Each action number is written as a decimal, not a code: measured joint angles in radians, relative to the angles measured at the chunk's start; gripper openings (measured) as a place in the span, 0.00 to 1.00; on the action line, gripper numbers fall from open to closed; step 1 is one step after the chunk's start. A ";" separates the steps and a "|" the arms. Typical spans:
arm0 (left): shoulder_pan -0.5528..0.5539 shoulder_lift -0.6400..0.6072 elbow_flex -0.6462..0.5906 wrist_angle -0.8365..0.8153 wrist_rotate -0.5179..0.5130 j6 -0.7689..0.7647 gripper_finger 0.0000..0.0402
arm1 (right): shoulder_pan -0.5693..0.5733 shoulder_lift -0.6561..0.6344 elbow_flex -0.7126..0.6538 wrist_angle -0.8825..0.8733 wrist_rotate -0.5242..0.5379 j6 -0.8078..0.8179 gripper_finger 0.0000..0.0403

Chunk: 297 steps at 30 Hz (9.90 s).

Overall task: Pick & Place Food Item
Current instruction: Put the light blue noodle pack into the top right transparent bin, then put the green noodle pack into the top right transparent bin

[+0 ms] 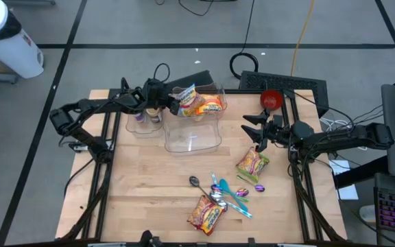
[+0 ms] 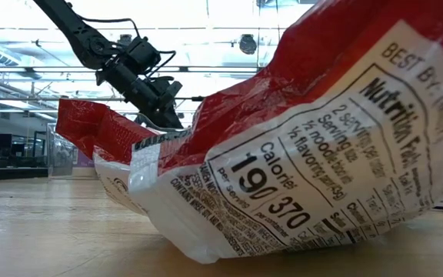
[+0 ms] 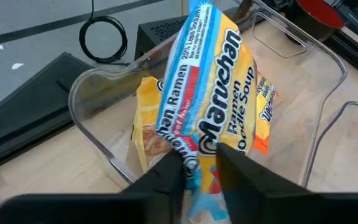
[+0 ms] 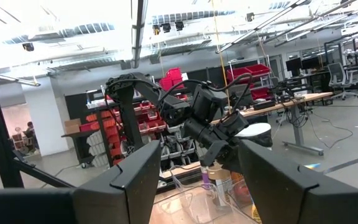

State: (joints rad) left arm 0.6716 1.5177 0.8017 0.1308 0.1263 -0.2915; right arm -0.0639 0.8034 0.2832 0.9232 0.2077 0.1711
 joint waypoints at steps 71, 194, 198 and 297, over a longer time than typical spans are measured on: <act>-0.152 -0.129 0.043 0.133 0.002 0.058 0.52 | 0.418 0.297 0.360 -1.956 -0.284 1.064 0.52; -0.473 0.289 0.467 0.105 -0.031 0.280 0.60 | 0.211 0.388 0.527 -1.069 0.645 -0.326 0.00; -0.469 0.287 0.467 0.104 -0.032 0.283 0.70 | 0.224 0.388 0.527 -1.056 0.648 -0.341 0.00; -0.190 0.372 0.223 0.371 -0.129 0.280 0.02 | 0.323 0.105 0.366 -0.875 0.550 -0.167 0.49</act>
State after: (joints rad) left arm 0.4812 1.8900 1.0242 0.5022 -0.0024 -0.0120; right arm 0.2588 0.9089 0.6495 0.0486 0.7574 0.0036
